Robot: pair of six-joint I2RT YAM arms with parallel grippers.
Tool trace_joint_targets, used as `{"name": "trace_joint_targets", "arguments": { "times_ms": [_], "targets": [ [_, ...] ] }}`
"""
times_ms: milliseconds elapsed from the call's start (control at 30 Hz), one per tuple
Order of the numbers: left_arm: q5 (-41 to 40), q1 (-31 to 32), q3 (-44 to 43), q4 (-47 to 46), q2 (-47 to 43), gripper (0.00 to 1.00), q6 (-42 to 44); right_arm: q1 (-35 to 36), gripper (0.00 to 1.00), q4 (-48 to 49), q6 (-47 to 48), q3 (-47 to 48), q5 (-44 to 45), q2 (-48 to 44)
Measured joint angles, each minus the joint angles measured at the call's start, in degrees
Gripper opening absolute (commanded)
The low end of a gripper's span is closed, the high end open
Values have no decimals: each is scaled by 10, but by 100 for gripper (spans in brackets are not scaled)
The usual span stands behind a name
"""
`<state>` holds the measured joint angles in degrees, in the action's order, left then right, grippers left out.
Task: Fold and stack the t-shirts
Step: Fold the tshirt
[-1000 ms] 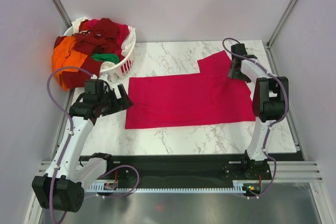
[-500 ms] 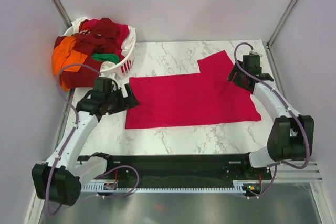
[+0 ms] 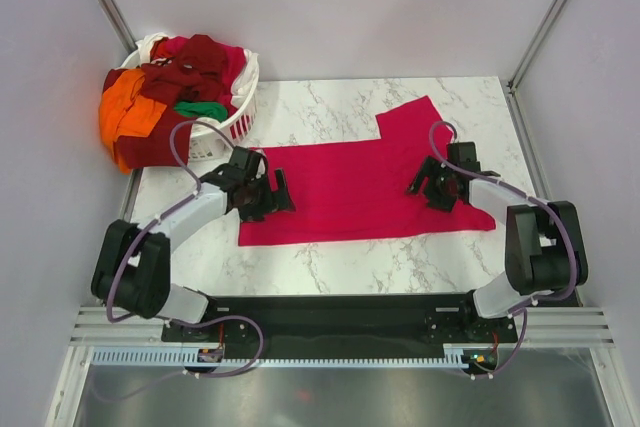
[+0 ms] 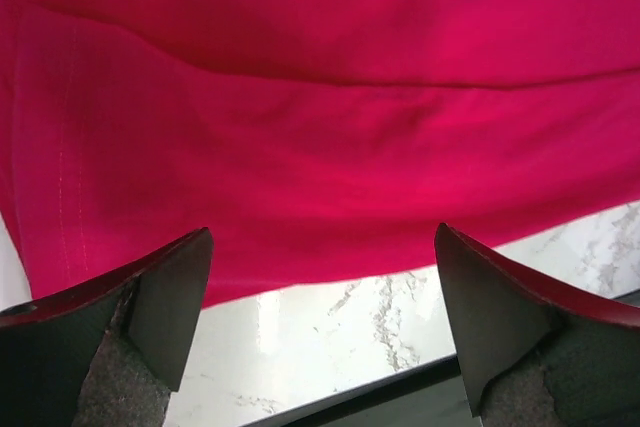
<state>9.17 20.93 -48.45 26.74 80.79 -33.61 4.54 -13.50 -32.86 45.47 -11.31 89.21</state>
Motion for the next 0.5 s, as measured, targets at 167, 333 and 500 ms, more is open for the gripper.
{"name": "trace_joint_targets", "arguments": {
  "times_ms": [167, 333, 500],
  "targets": [
    [-5, 0, 9, -18, 65, 100, -1, -3, 89, 27, -22, -12, -2, -3],
    [-10, -1, 63, -56, 19, 100, -23, -2, 94, 54, -40, -55, 21, -44],
    [-8, 1, 119, -44, -53, 100, -46, -1, 96, 12, -54, -86, 57, -100]
  ]
}}
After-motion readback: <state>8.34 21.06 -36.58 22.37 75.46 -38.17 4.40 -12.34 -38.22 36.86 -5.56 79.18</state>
